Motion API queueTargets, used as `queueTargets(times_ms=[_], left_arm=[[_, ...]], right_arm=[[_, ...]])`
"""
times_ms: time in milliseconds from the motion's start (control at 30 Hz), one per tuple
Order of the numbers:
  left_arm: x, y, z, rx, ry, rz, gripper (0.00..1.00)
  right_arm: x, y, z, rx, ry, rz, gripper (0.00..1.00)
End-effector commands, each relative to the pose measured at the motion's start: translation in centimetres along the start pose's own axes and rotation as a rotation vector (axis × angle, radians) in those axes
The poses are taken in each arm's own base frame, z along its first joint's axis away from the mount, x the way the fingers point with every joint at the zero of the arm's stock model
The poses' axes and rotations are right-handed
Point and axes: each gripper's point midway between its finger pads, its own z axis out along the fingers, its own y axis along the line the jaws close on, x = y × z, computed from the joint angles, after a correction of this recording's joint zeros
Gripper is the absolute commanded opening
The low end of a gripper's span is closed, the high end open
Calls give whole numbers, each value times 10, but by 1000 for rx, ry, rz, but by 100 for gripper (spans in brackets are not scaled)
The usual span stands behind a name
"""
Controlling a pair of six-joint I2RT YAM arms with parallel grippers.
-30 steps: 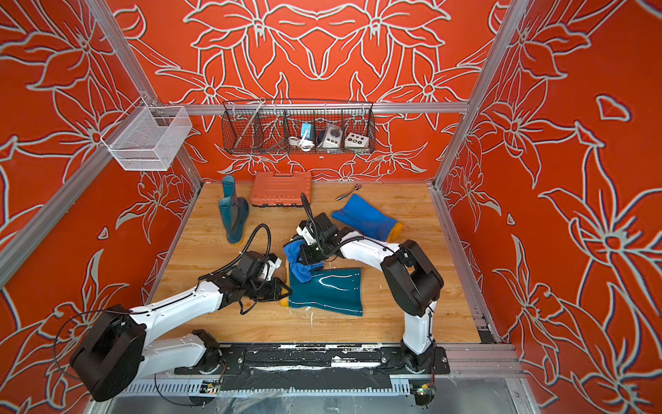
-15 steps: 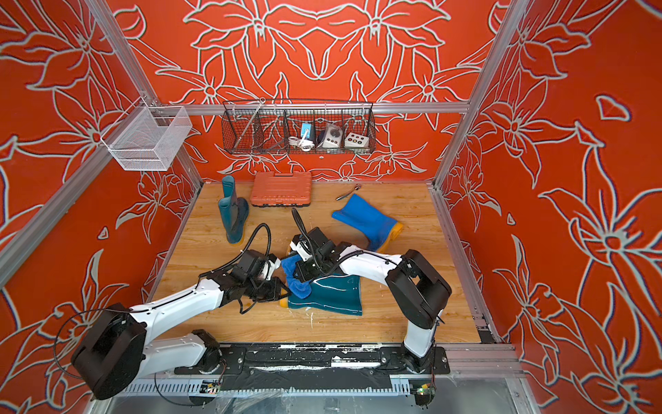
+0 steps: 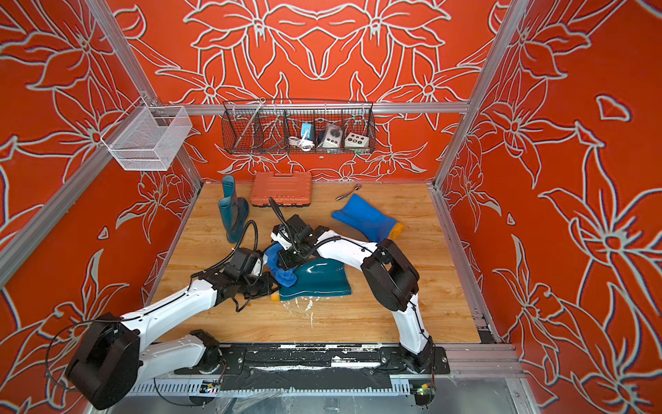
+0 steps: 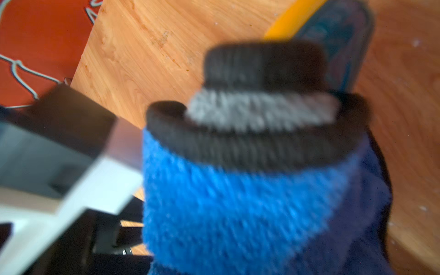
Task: Wipe the rubber boots with a cloth
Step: Wipe the dirt off the rubber boot.
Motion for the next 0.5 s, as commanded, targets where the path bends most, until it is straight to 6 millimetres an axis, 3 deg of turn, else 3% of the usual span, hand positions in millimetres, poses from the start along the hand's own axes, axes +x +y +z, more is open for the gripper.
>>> queueTargets(times_ms=[0,67,133,233,367,467], left_arm=[[13,17,5,-38,50,2,0],[9,23,5,-53,36,-24,0],[5,28,6,-65,19,-56,0],[0,27,5,-66,-4,-73,1],[-9,25,-11,-103,-37,-40,32],[-18,21,-33,-132,-91,17,44]], right_arm=[[49,-9,-4,16,76,39,0],[72,-19,-11,51,93,59,0],[83,-42,-23,127,95,87,0],[70,-76,-60,164,12,184,0],[44,-94,-125,269,-127,155,0],[40,-95,-161,332,-191,131,0]])
